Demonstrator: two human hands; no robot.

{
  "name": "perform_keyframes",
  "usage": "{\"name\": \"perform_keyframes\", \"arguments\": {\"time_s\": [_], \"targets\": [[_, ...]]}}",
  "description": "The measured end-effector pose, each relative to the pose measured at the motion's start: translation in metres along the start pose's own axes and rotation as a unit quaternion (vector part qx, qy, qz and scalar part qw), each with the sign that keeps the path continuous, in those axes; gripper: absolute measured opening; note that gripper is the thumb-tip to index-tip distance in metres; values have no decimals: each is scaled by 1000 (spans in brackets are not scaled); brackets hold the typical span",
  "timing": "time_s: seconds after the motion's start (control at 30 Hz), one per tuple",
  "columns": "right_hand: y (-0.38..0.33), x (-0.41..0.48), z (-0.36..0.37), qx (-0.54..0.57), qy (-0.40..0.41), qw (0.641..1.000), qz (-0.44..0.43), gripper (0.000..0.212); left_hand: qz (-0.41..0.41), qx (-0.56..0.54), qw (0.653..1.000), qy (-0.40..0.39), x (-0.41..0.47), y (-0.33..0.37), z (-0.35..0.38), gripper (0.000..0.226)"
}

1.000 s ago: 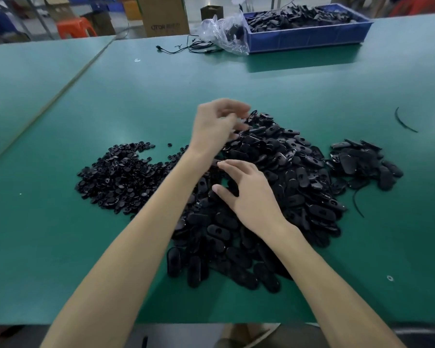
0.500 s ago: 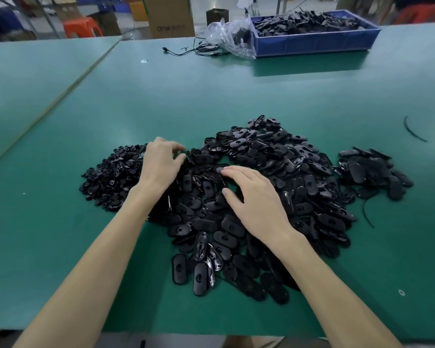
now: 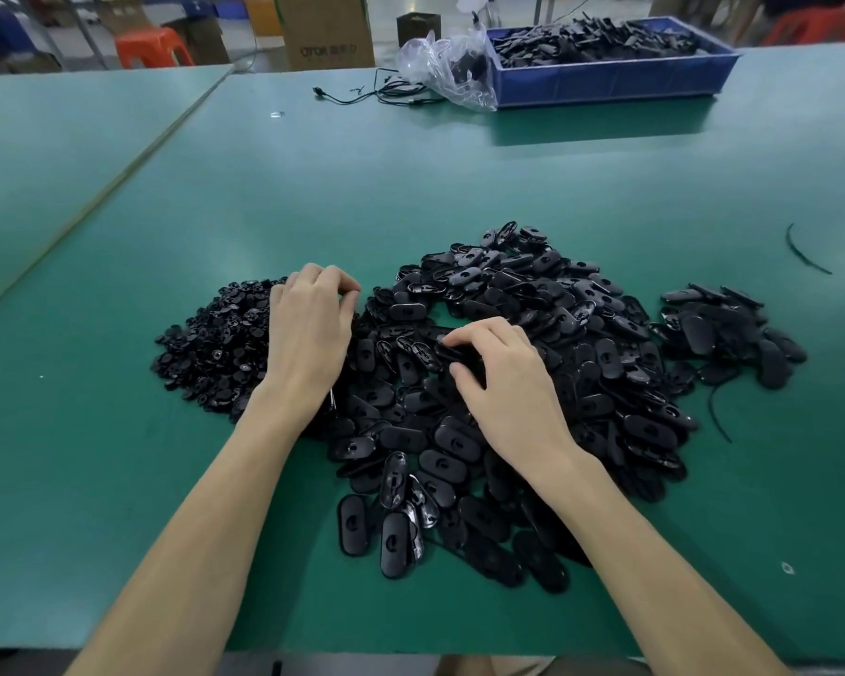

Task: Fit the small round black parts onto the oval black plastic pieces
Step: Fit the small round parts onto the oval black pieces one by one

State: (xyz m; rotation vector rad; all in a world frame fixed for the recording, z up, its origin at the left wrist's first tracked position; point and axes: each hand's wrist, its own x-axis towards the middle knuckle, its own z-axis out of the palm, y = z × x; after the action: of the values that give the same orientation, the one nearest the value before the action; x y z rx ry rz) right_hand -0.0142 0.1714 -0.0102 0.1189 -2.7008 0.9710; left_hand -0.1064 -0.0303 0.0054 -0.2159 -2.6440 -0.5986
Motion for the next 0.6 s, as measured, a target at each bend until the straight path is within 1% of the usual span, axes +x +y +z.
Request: {"name": "perform_keyframes", "arguments": {"time_s": [0.13, 0.23, 0.33, 0.5, 0.6], "targets": [[0, 0, 0, 5, 9, 1000, 11, 23, 22, -52, 998, 15, -4, 9, -5, 13], [0, 1, 1, -6, 15, 999, 32, 32, 40, -103, 994, 5, -8, 15, -6, 8], [0, 3, 2, -33, 17, 998, 51, 40, 82, -136, 987, -22, -11, 20, -4, 5], [2, 2, 2, -37, 28, 998, 49, 29, 130, -169, 974, -72, -16, 26, 1, 8], [3, 2, 2, -29, 37, 998, 50, 26, 155, -166, 971, -79, -17, 26, 0, 13]]}}
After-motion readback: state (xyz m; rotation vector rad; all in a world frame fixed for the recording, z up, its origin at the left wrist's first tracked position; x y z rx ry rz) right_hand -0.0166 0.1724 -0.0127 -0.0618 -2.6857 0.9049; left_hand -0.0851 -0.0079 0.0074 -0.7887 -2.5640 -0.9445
